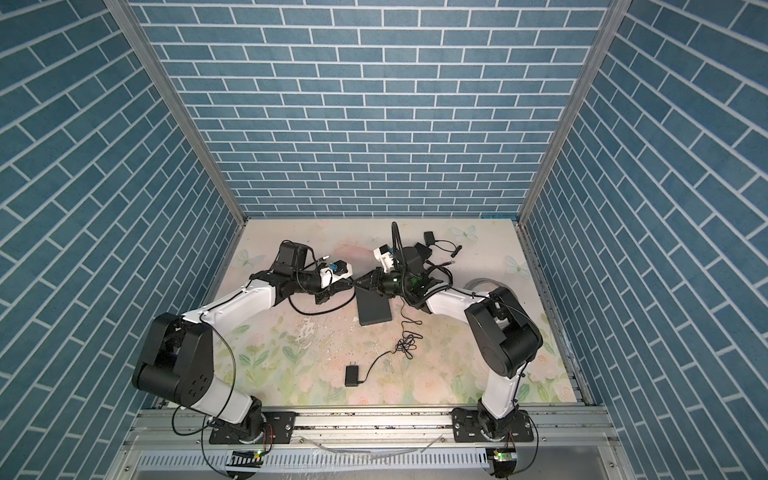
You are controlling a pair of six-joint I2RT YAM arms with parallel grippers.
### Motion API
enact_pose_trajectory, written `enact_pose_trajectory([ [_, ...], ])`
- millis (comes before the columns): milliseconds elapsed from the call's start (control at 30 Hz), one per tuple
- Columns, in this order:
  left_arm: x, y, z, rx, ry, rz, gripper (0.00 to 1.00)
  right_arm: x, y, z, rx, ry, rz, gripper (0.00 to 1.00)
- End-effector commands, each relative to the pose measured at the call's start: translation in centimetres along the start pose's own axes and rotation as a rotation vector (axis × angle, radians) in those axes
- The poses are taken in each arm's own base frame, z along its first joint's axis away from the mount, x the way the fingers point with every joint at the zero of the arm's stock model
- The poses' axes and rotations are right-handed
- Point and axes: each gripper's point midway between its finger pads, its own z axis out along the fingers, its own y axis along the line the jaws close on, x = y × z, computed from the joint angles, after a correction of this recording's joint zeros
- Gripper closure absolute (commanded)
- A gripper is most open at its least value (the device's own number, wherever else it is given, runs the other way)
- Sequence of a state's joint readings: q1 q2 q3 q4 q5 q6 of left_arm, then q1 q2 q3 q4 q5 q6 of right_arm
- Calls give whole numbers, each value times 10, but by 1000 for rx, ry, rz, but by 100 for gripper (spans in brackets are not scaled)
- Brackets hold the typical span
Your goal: Insert the plug into the switch port
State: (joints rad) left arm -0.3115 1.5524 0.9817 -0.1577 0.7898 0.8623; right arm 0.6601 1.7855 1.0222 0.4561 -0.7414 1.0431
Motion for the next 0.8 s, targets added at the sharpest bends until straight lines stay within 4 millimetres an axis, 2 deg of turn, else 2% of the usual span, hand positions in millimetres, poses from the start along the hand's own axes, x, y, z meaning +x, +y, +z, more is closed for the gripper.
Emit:
enact_pose_trajectory([
  [0,2,-1,-3,16,19,-10,96,-4,4,2,-13,-6,8,90],
  [100,12,-5,-4,24,67,-24,96,-5,-2,-4,4,-17,-2,75],
  [200,33,-16,-5,65,160,-56,96,-11,-17,-24,67,-60,-10,63],
  [400,71,-37,-8,100,306,-121,96,-10,-56,-59,310,-79,-87,56],
  [600,107,-44,3,72,466,-166,98,-14,-89,-71,493,-91,-168,54],
  [767,117,-45,10,53,551,-181,97,-19,-101,-73,551,-100,-196,53],
])
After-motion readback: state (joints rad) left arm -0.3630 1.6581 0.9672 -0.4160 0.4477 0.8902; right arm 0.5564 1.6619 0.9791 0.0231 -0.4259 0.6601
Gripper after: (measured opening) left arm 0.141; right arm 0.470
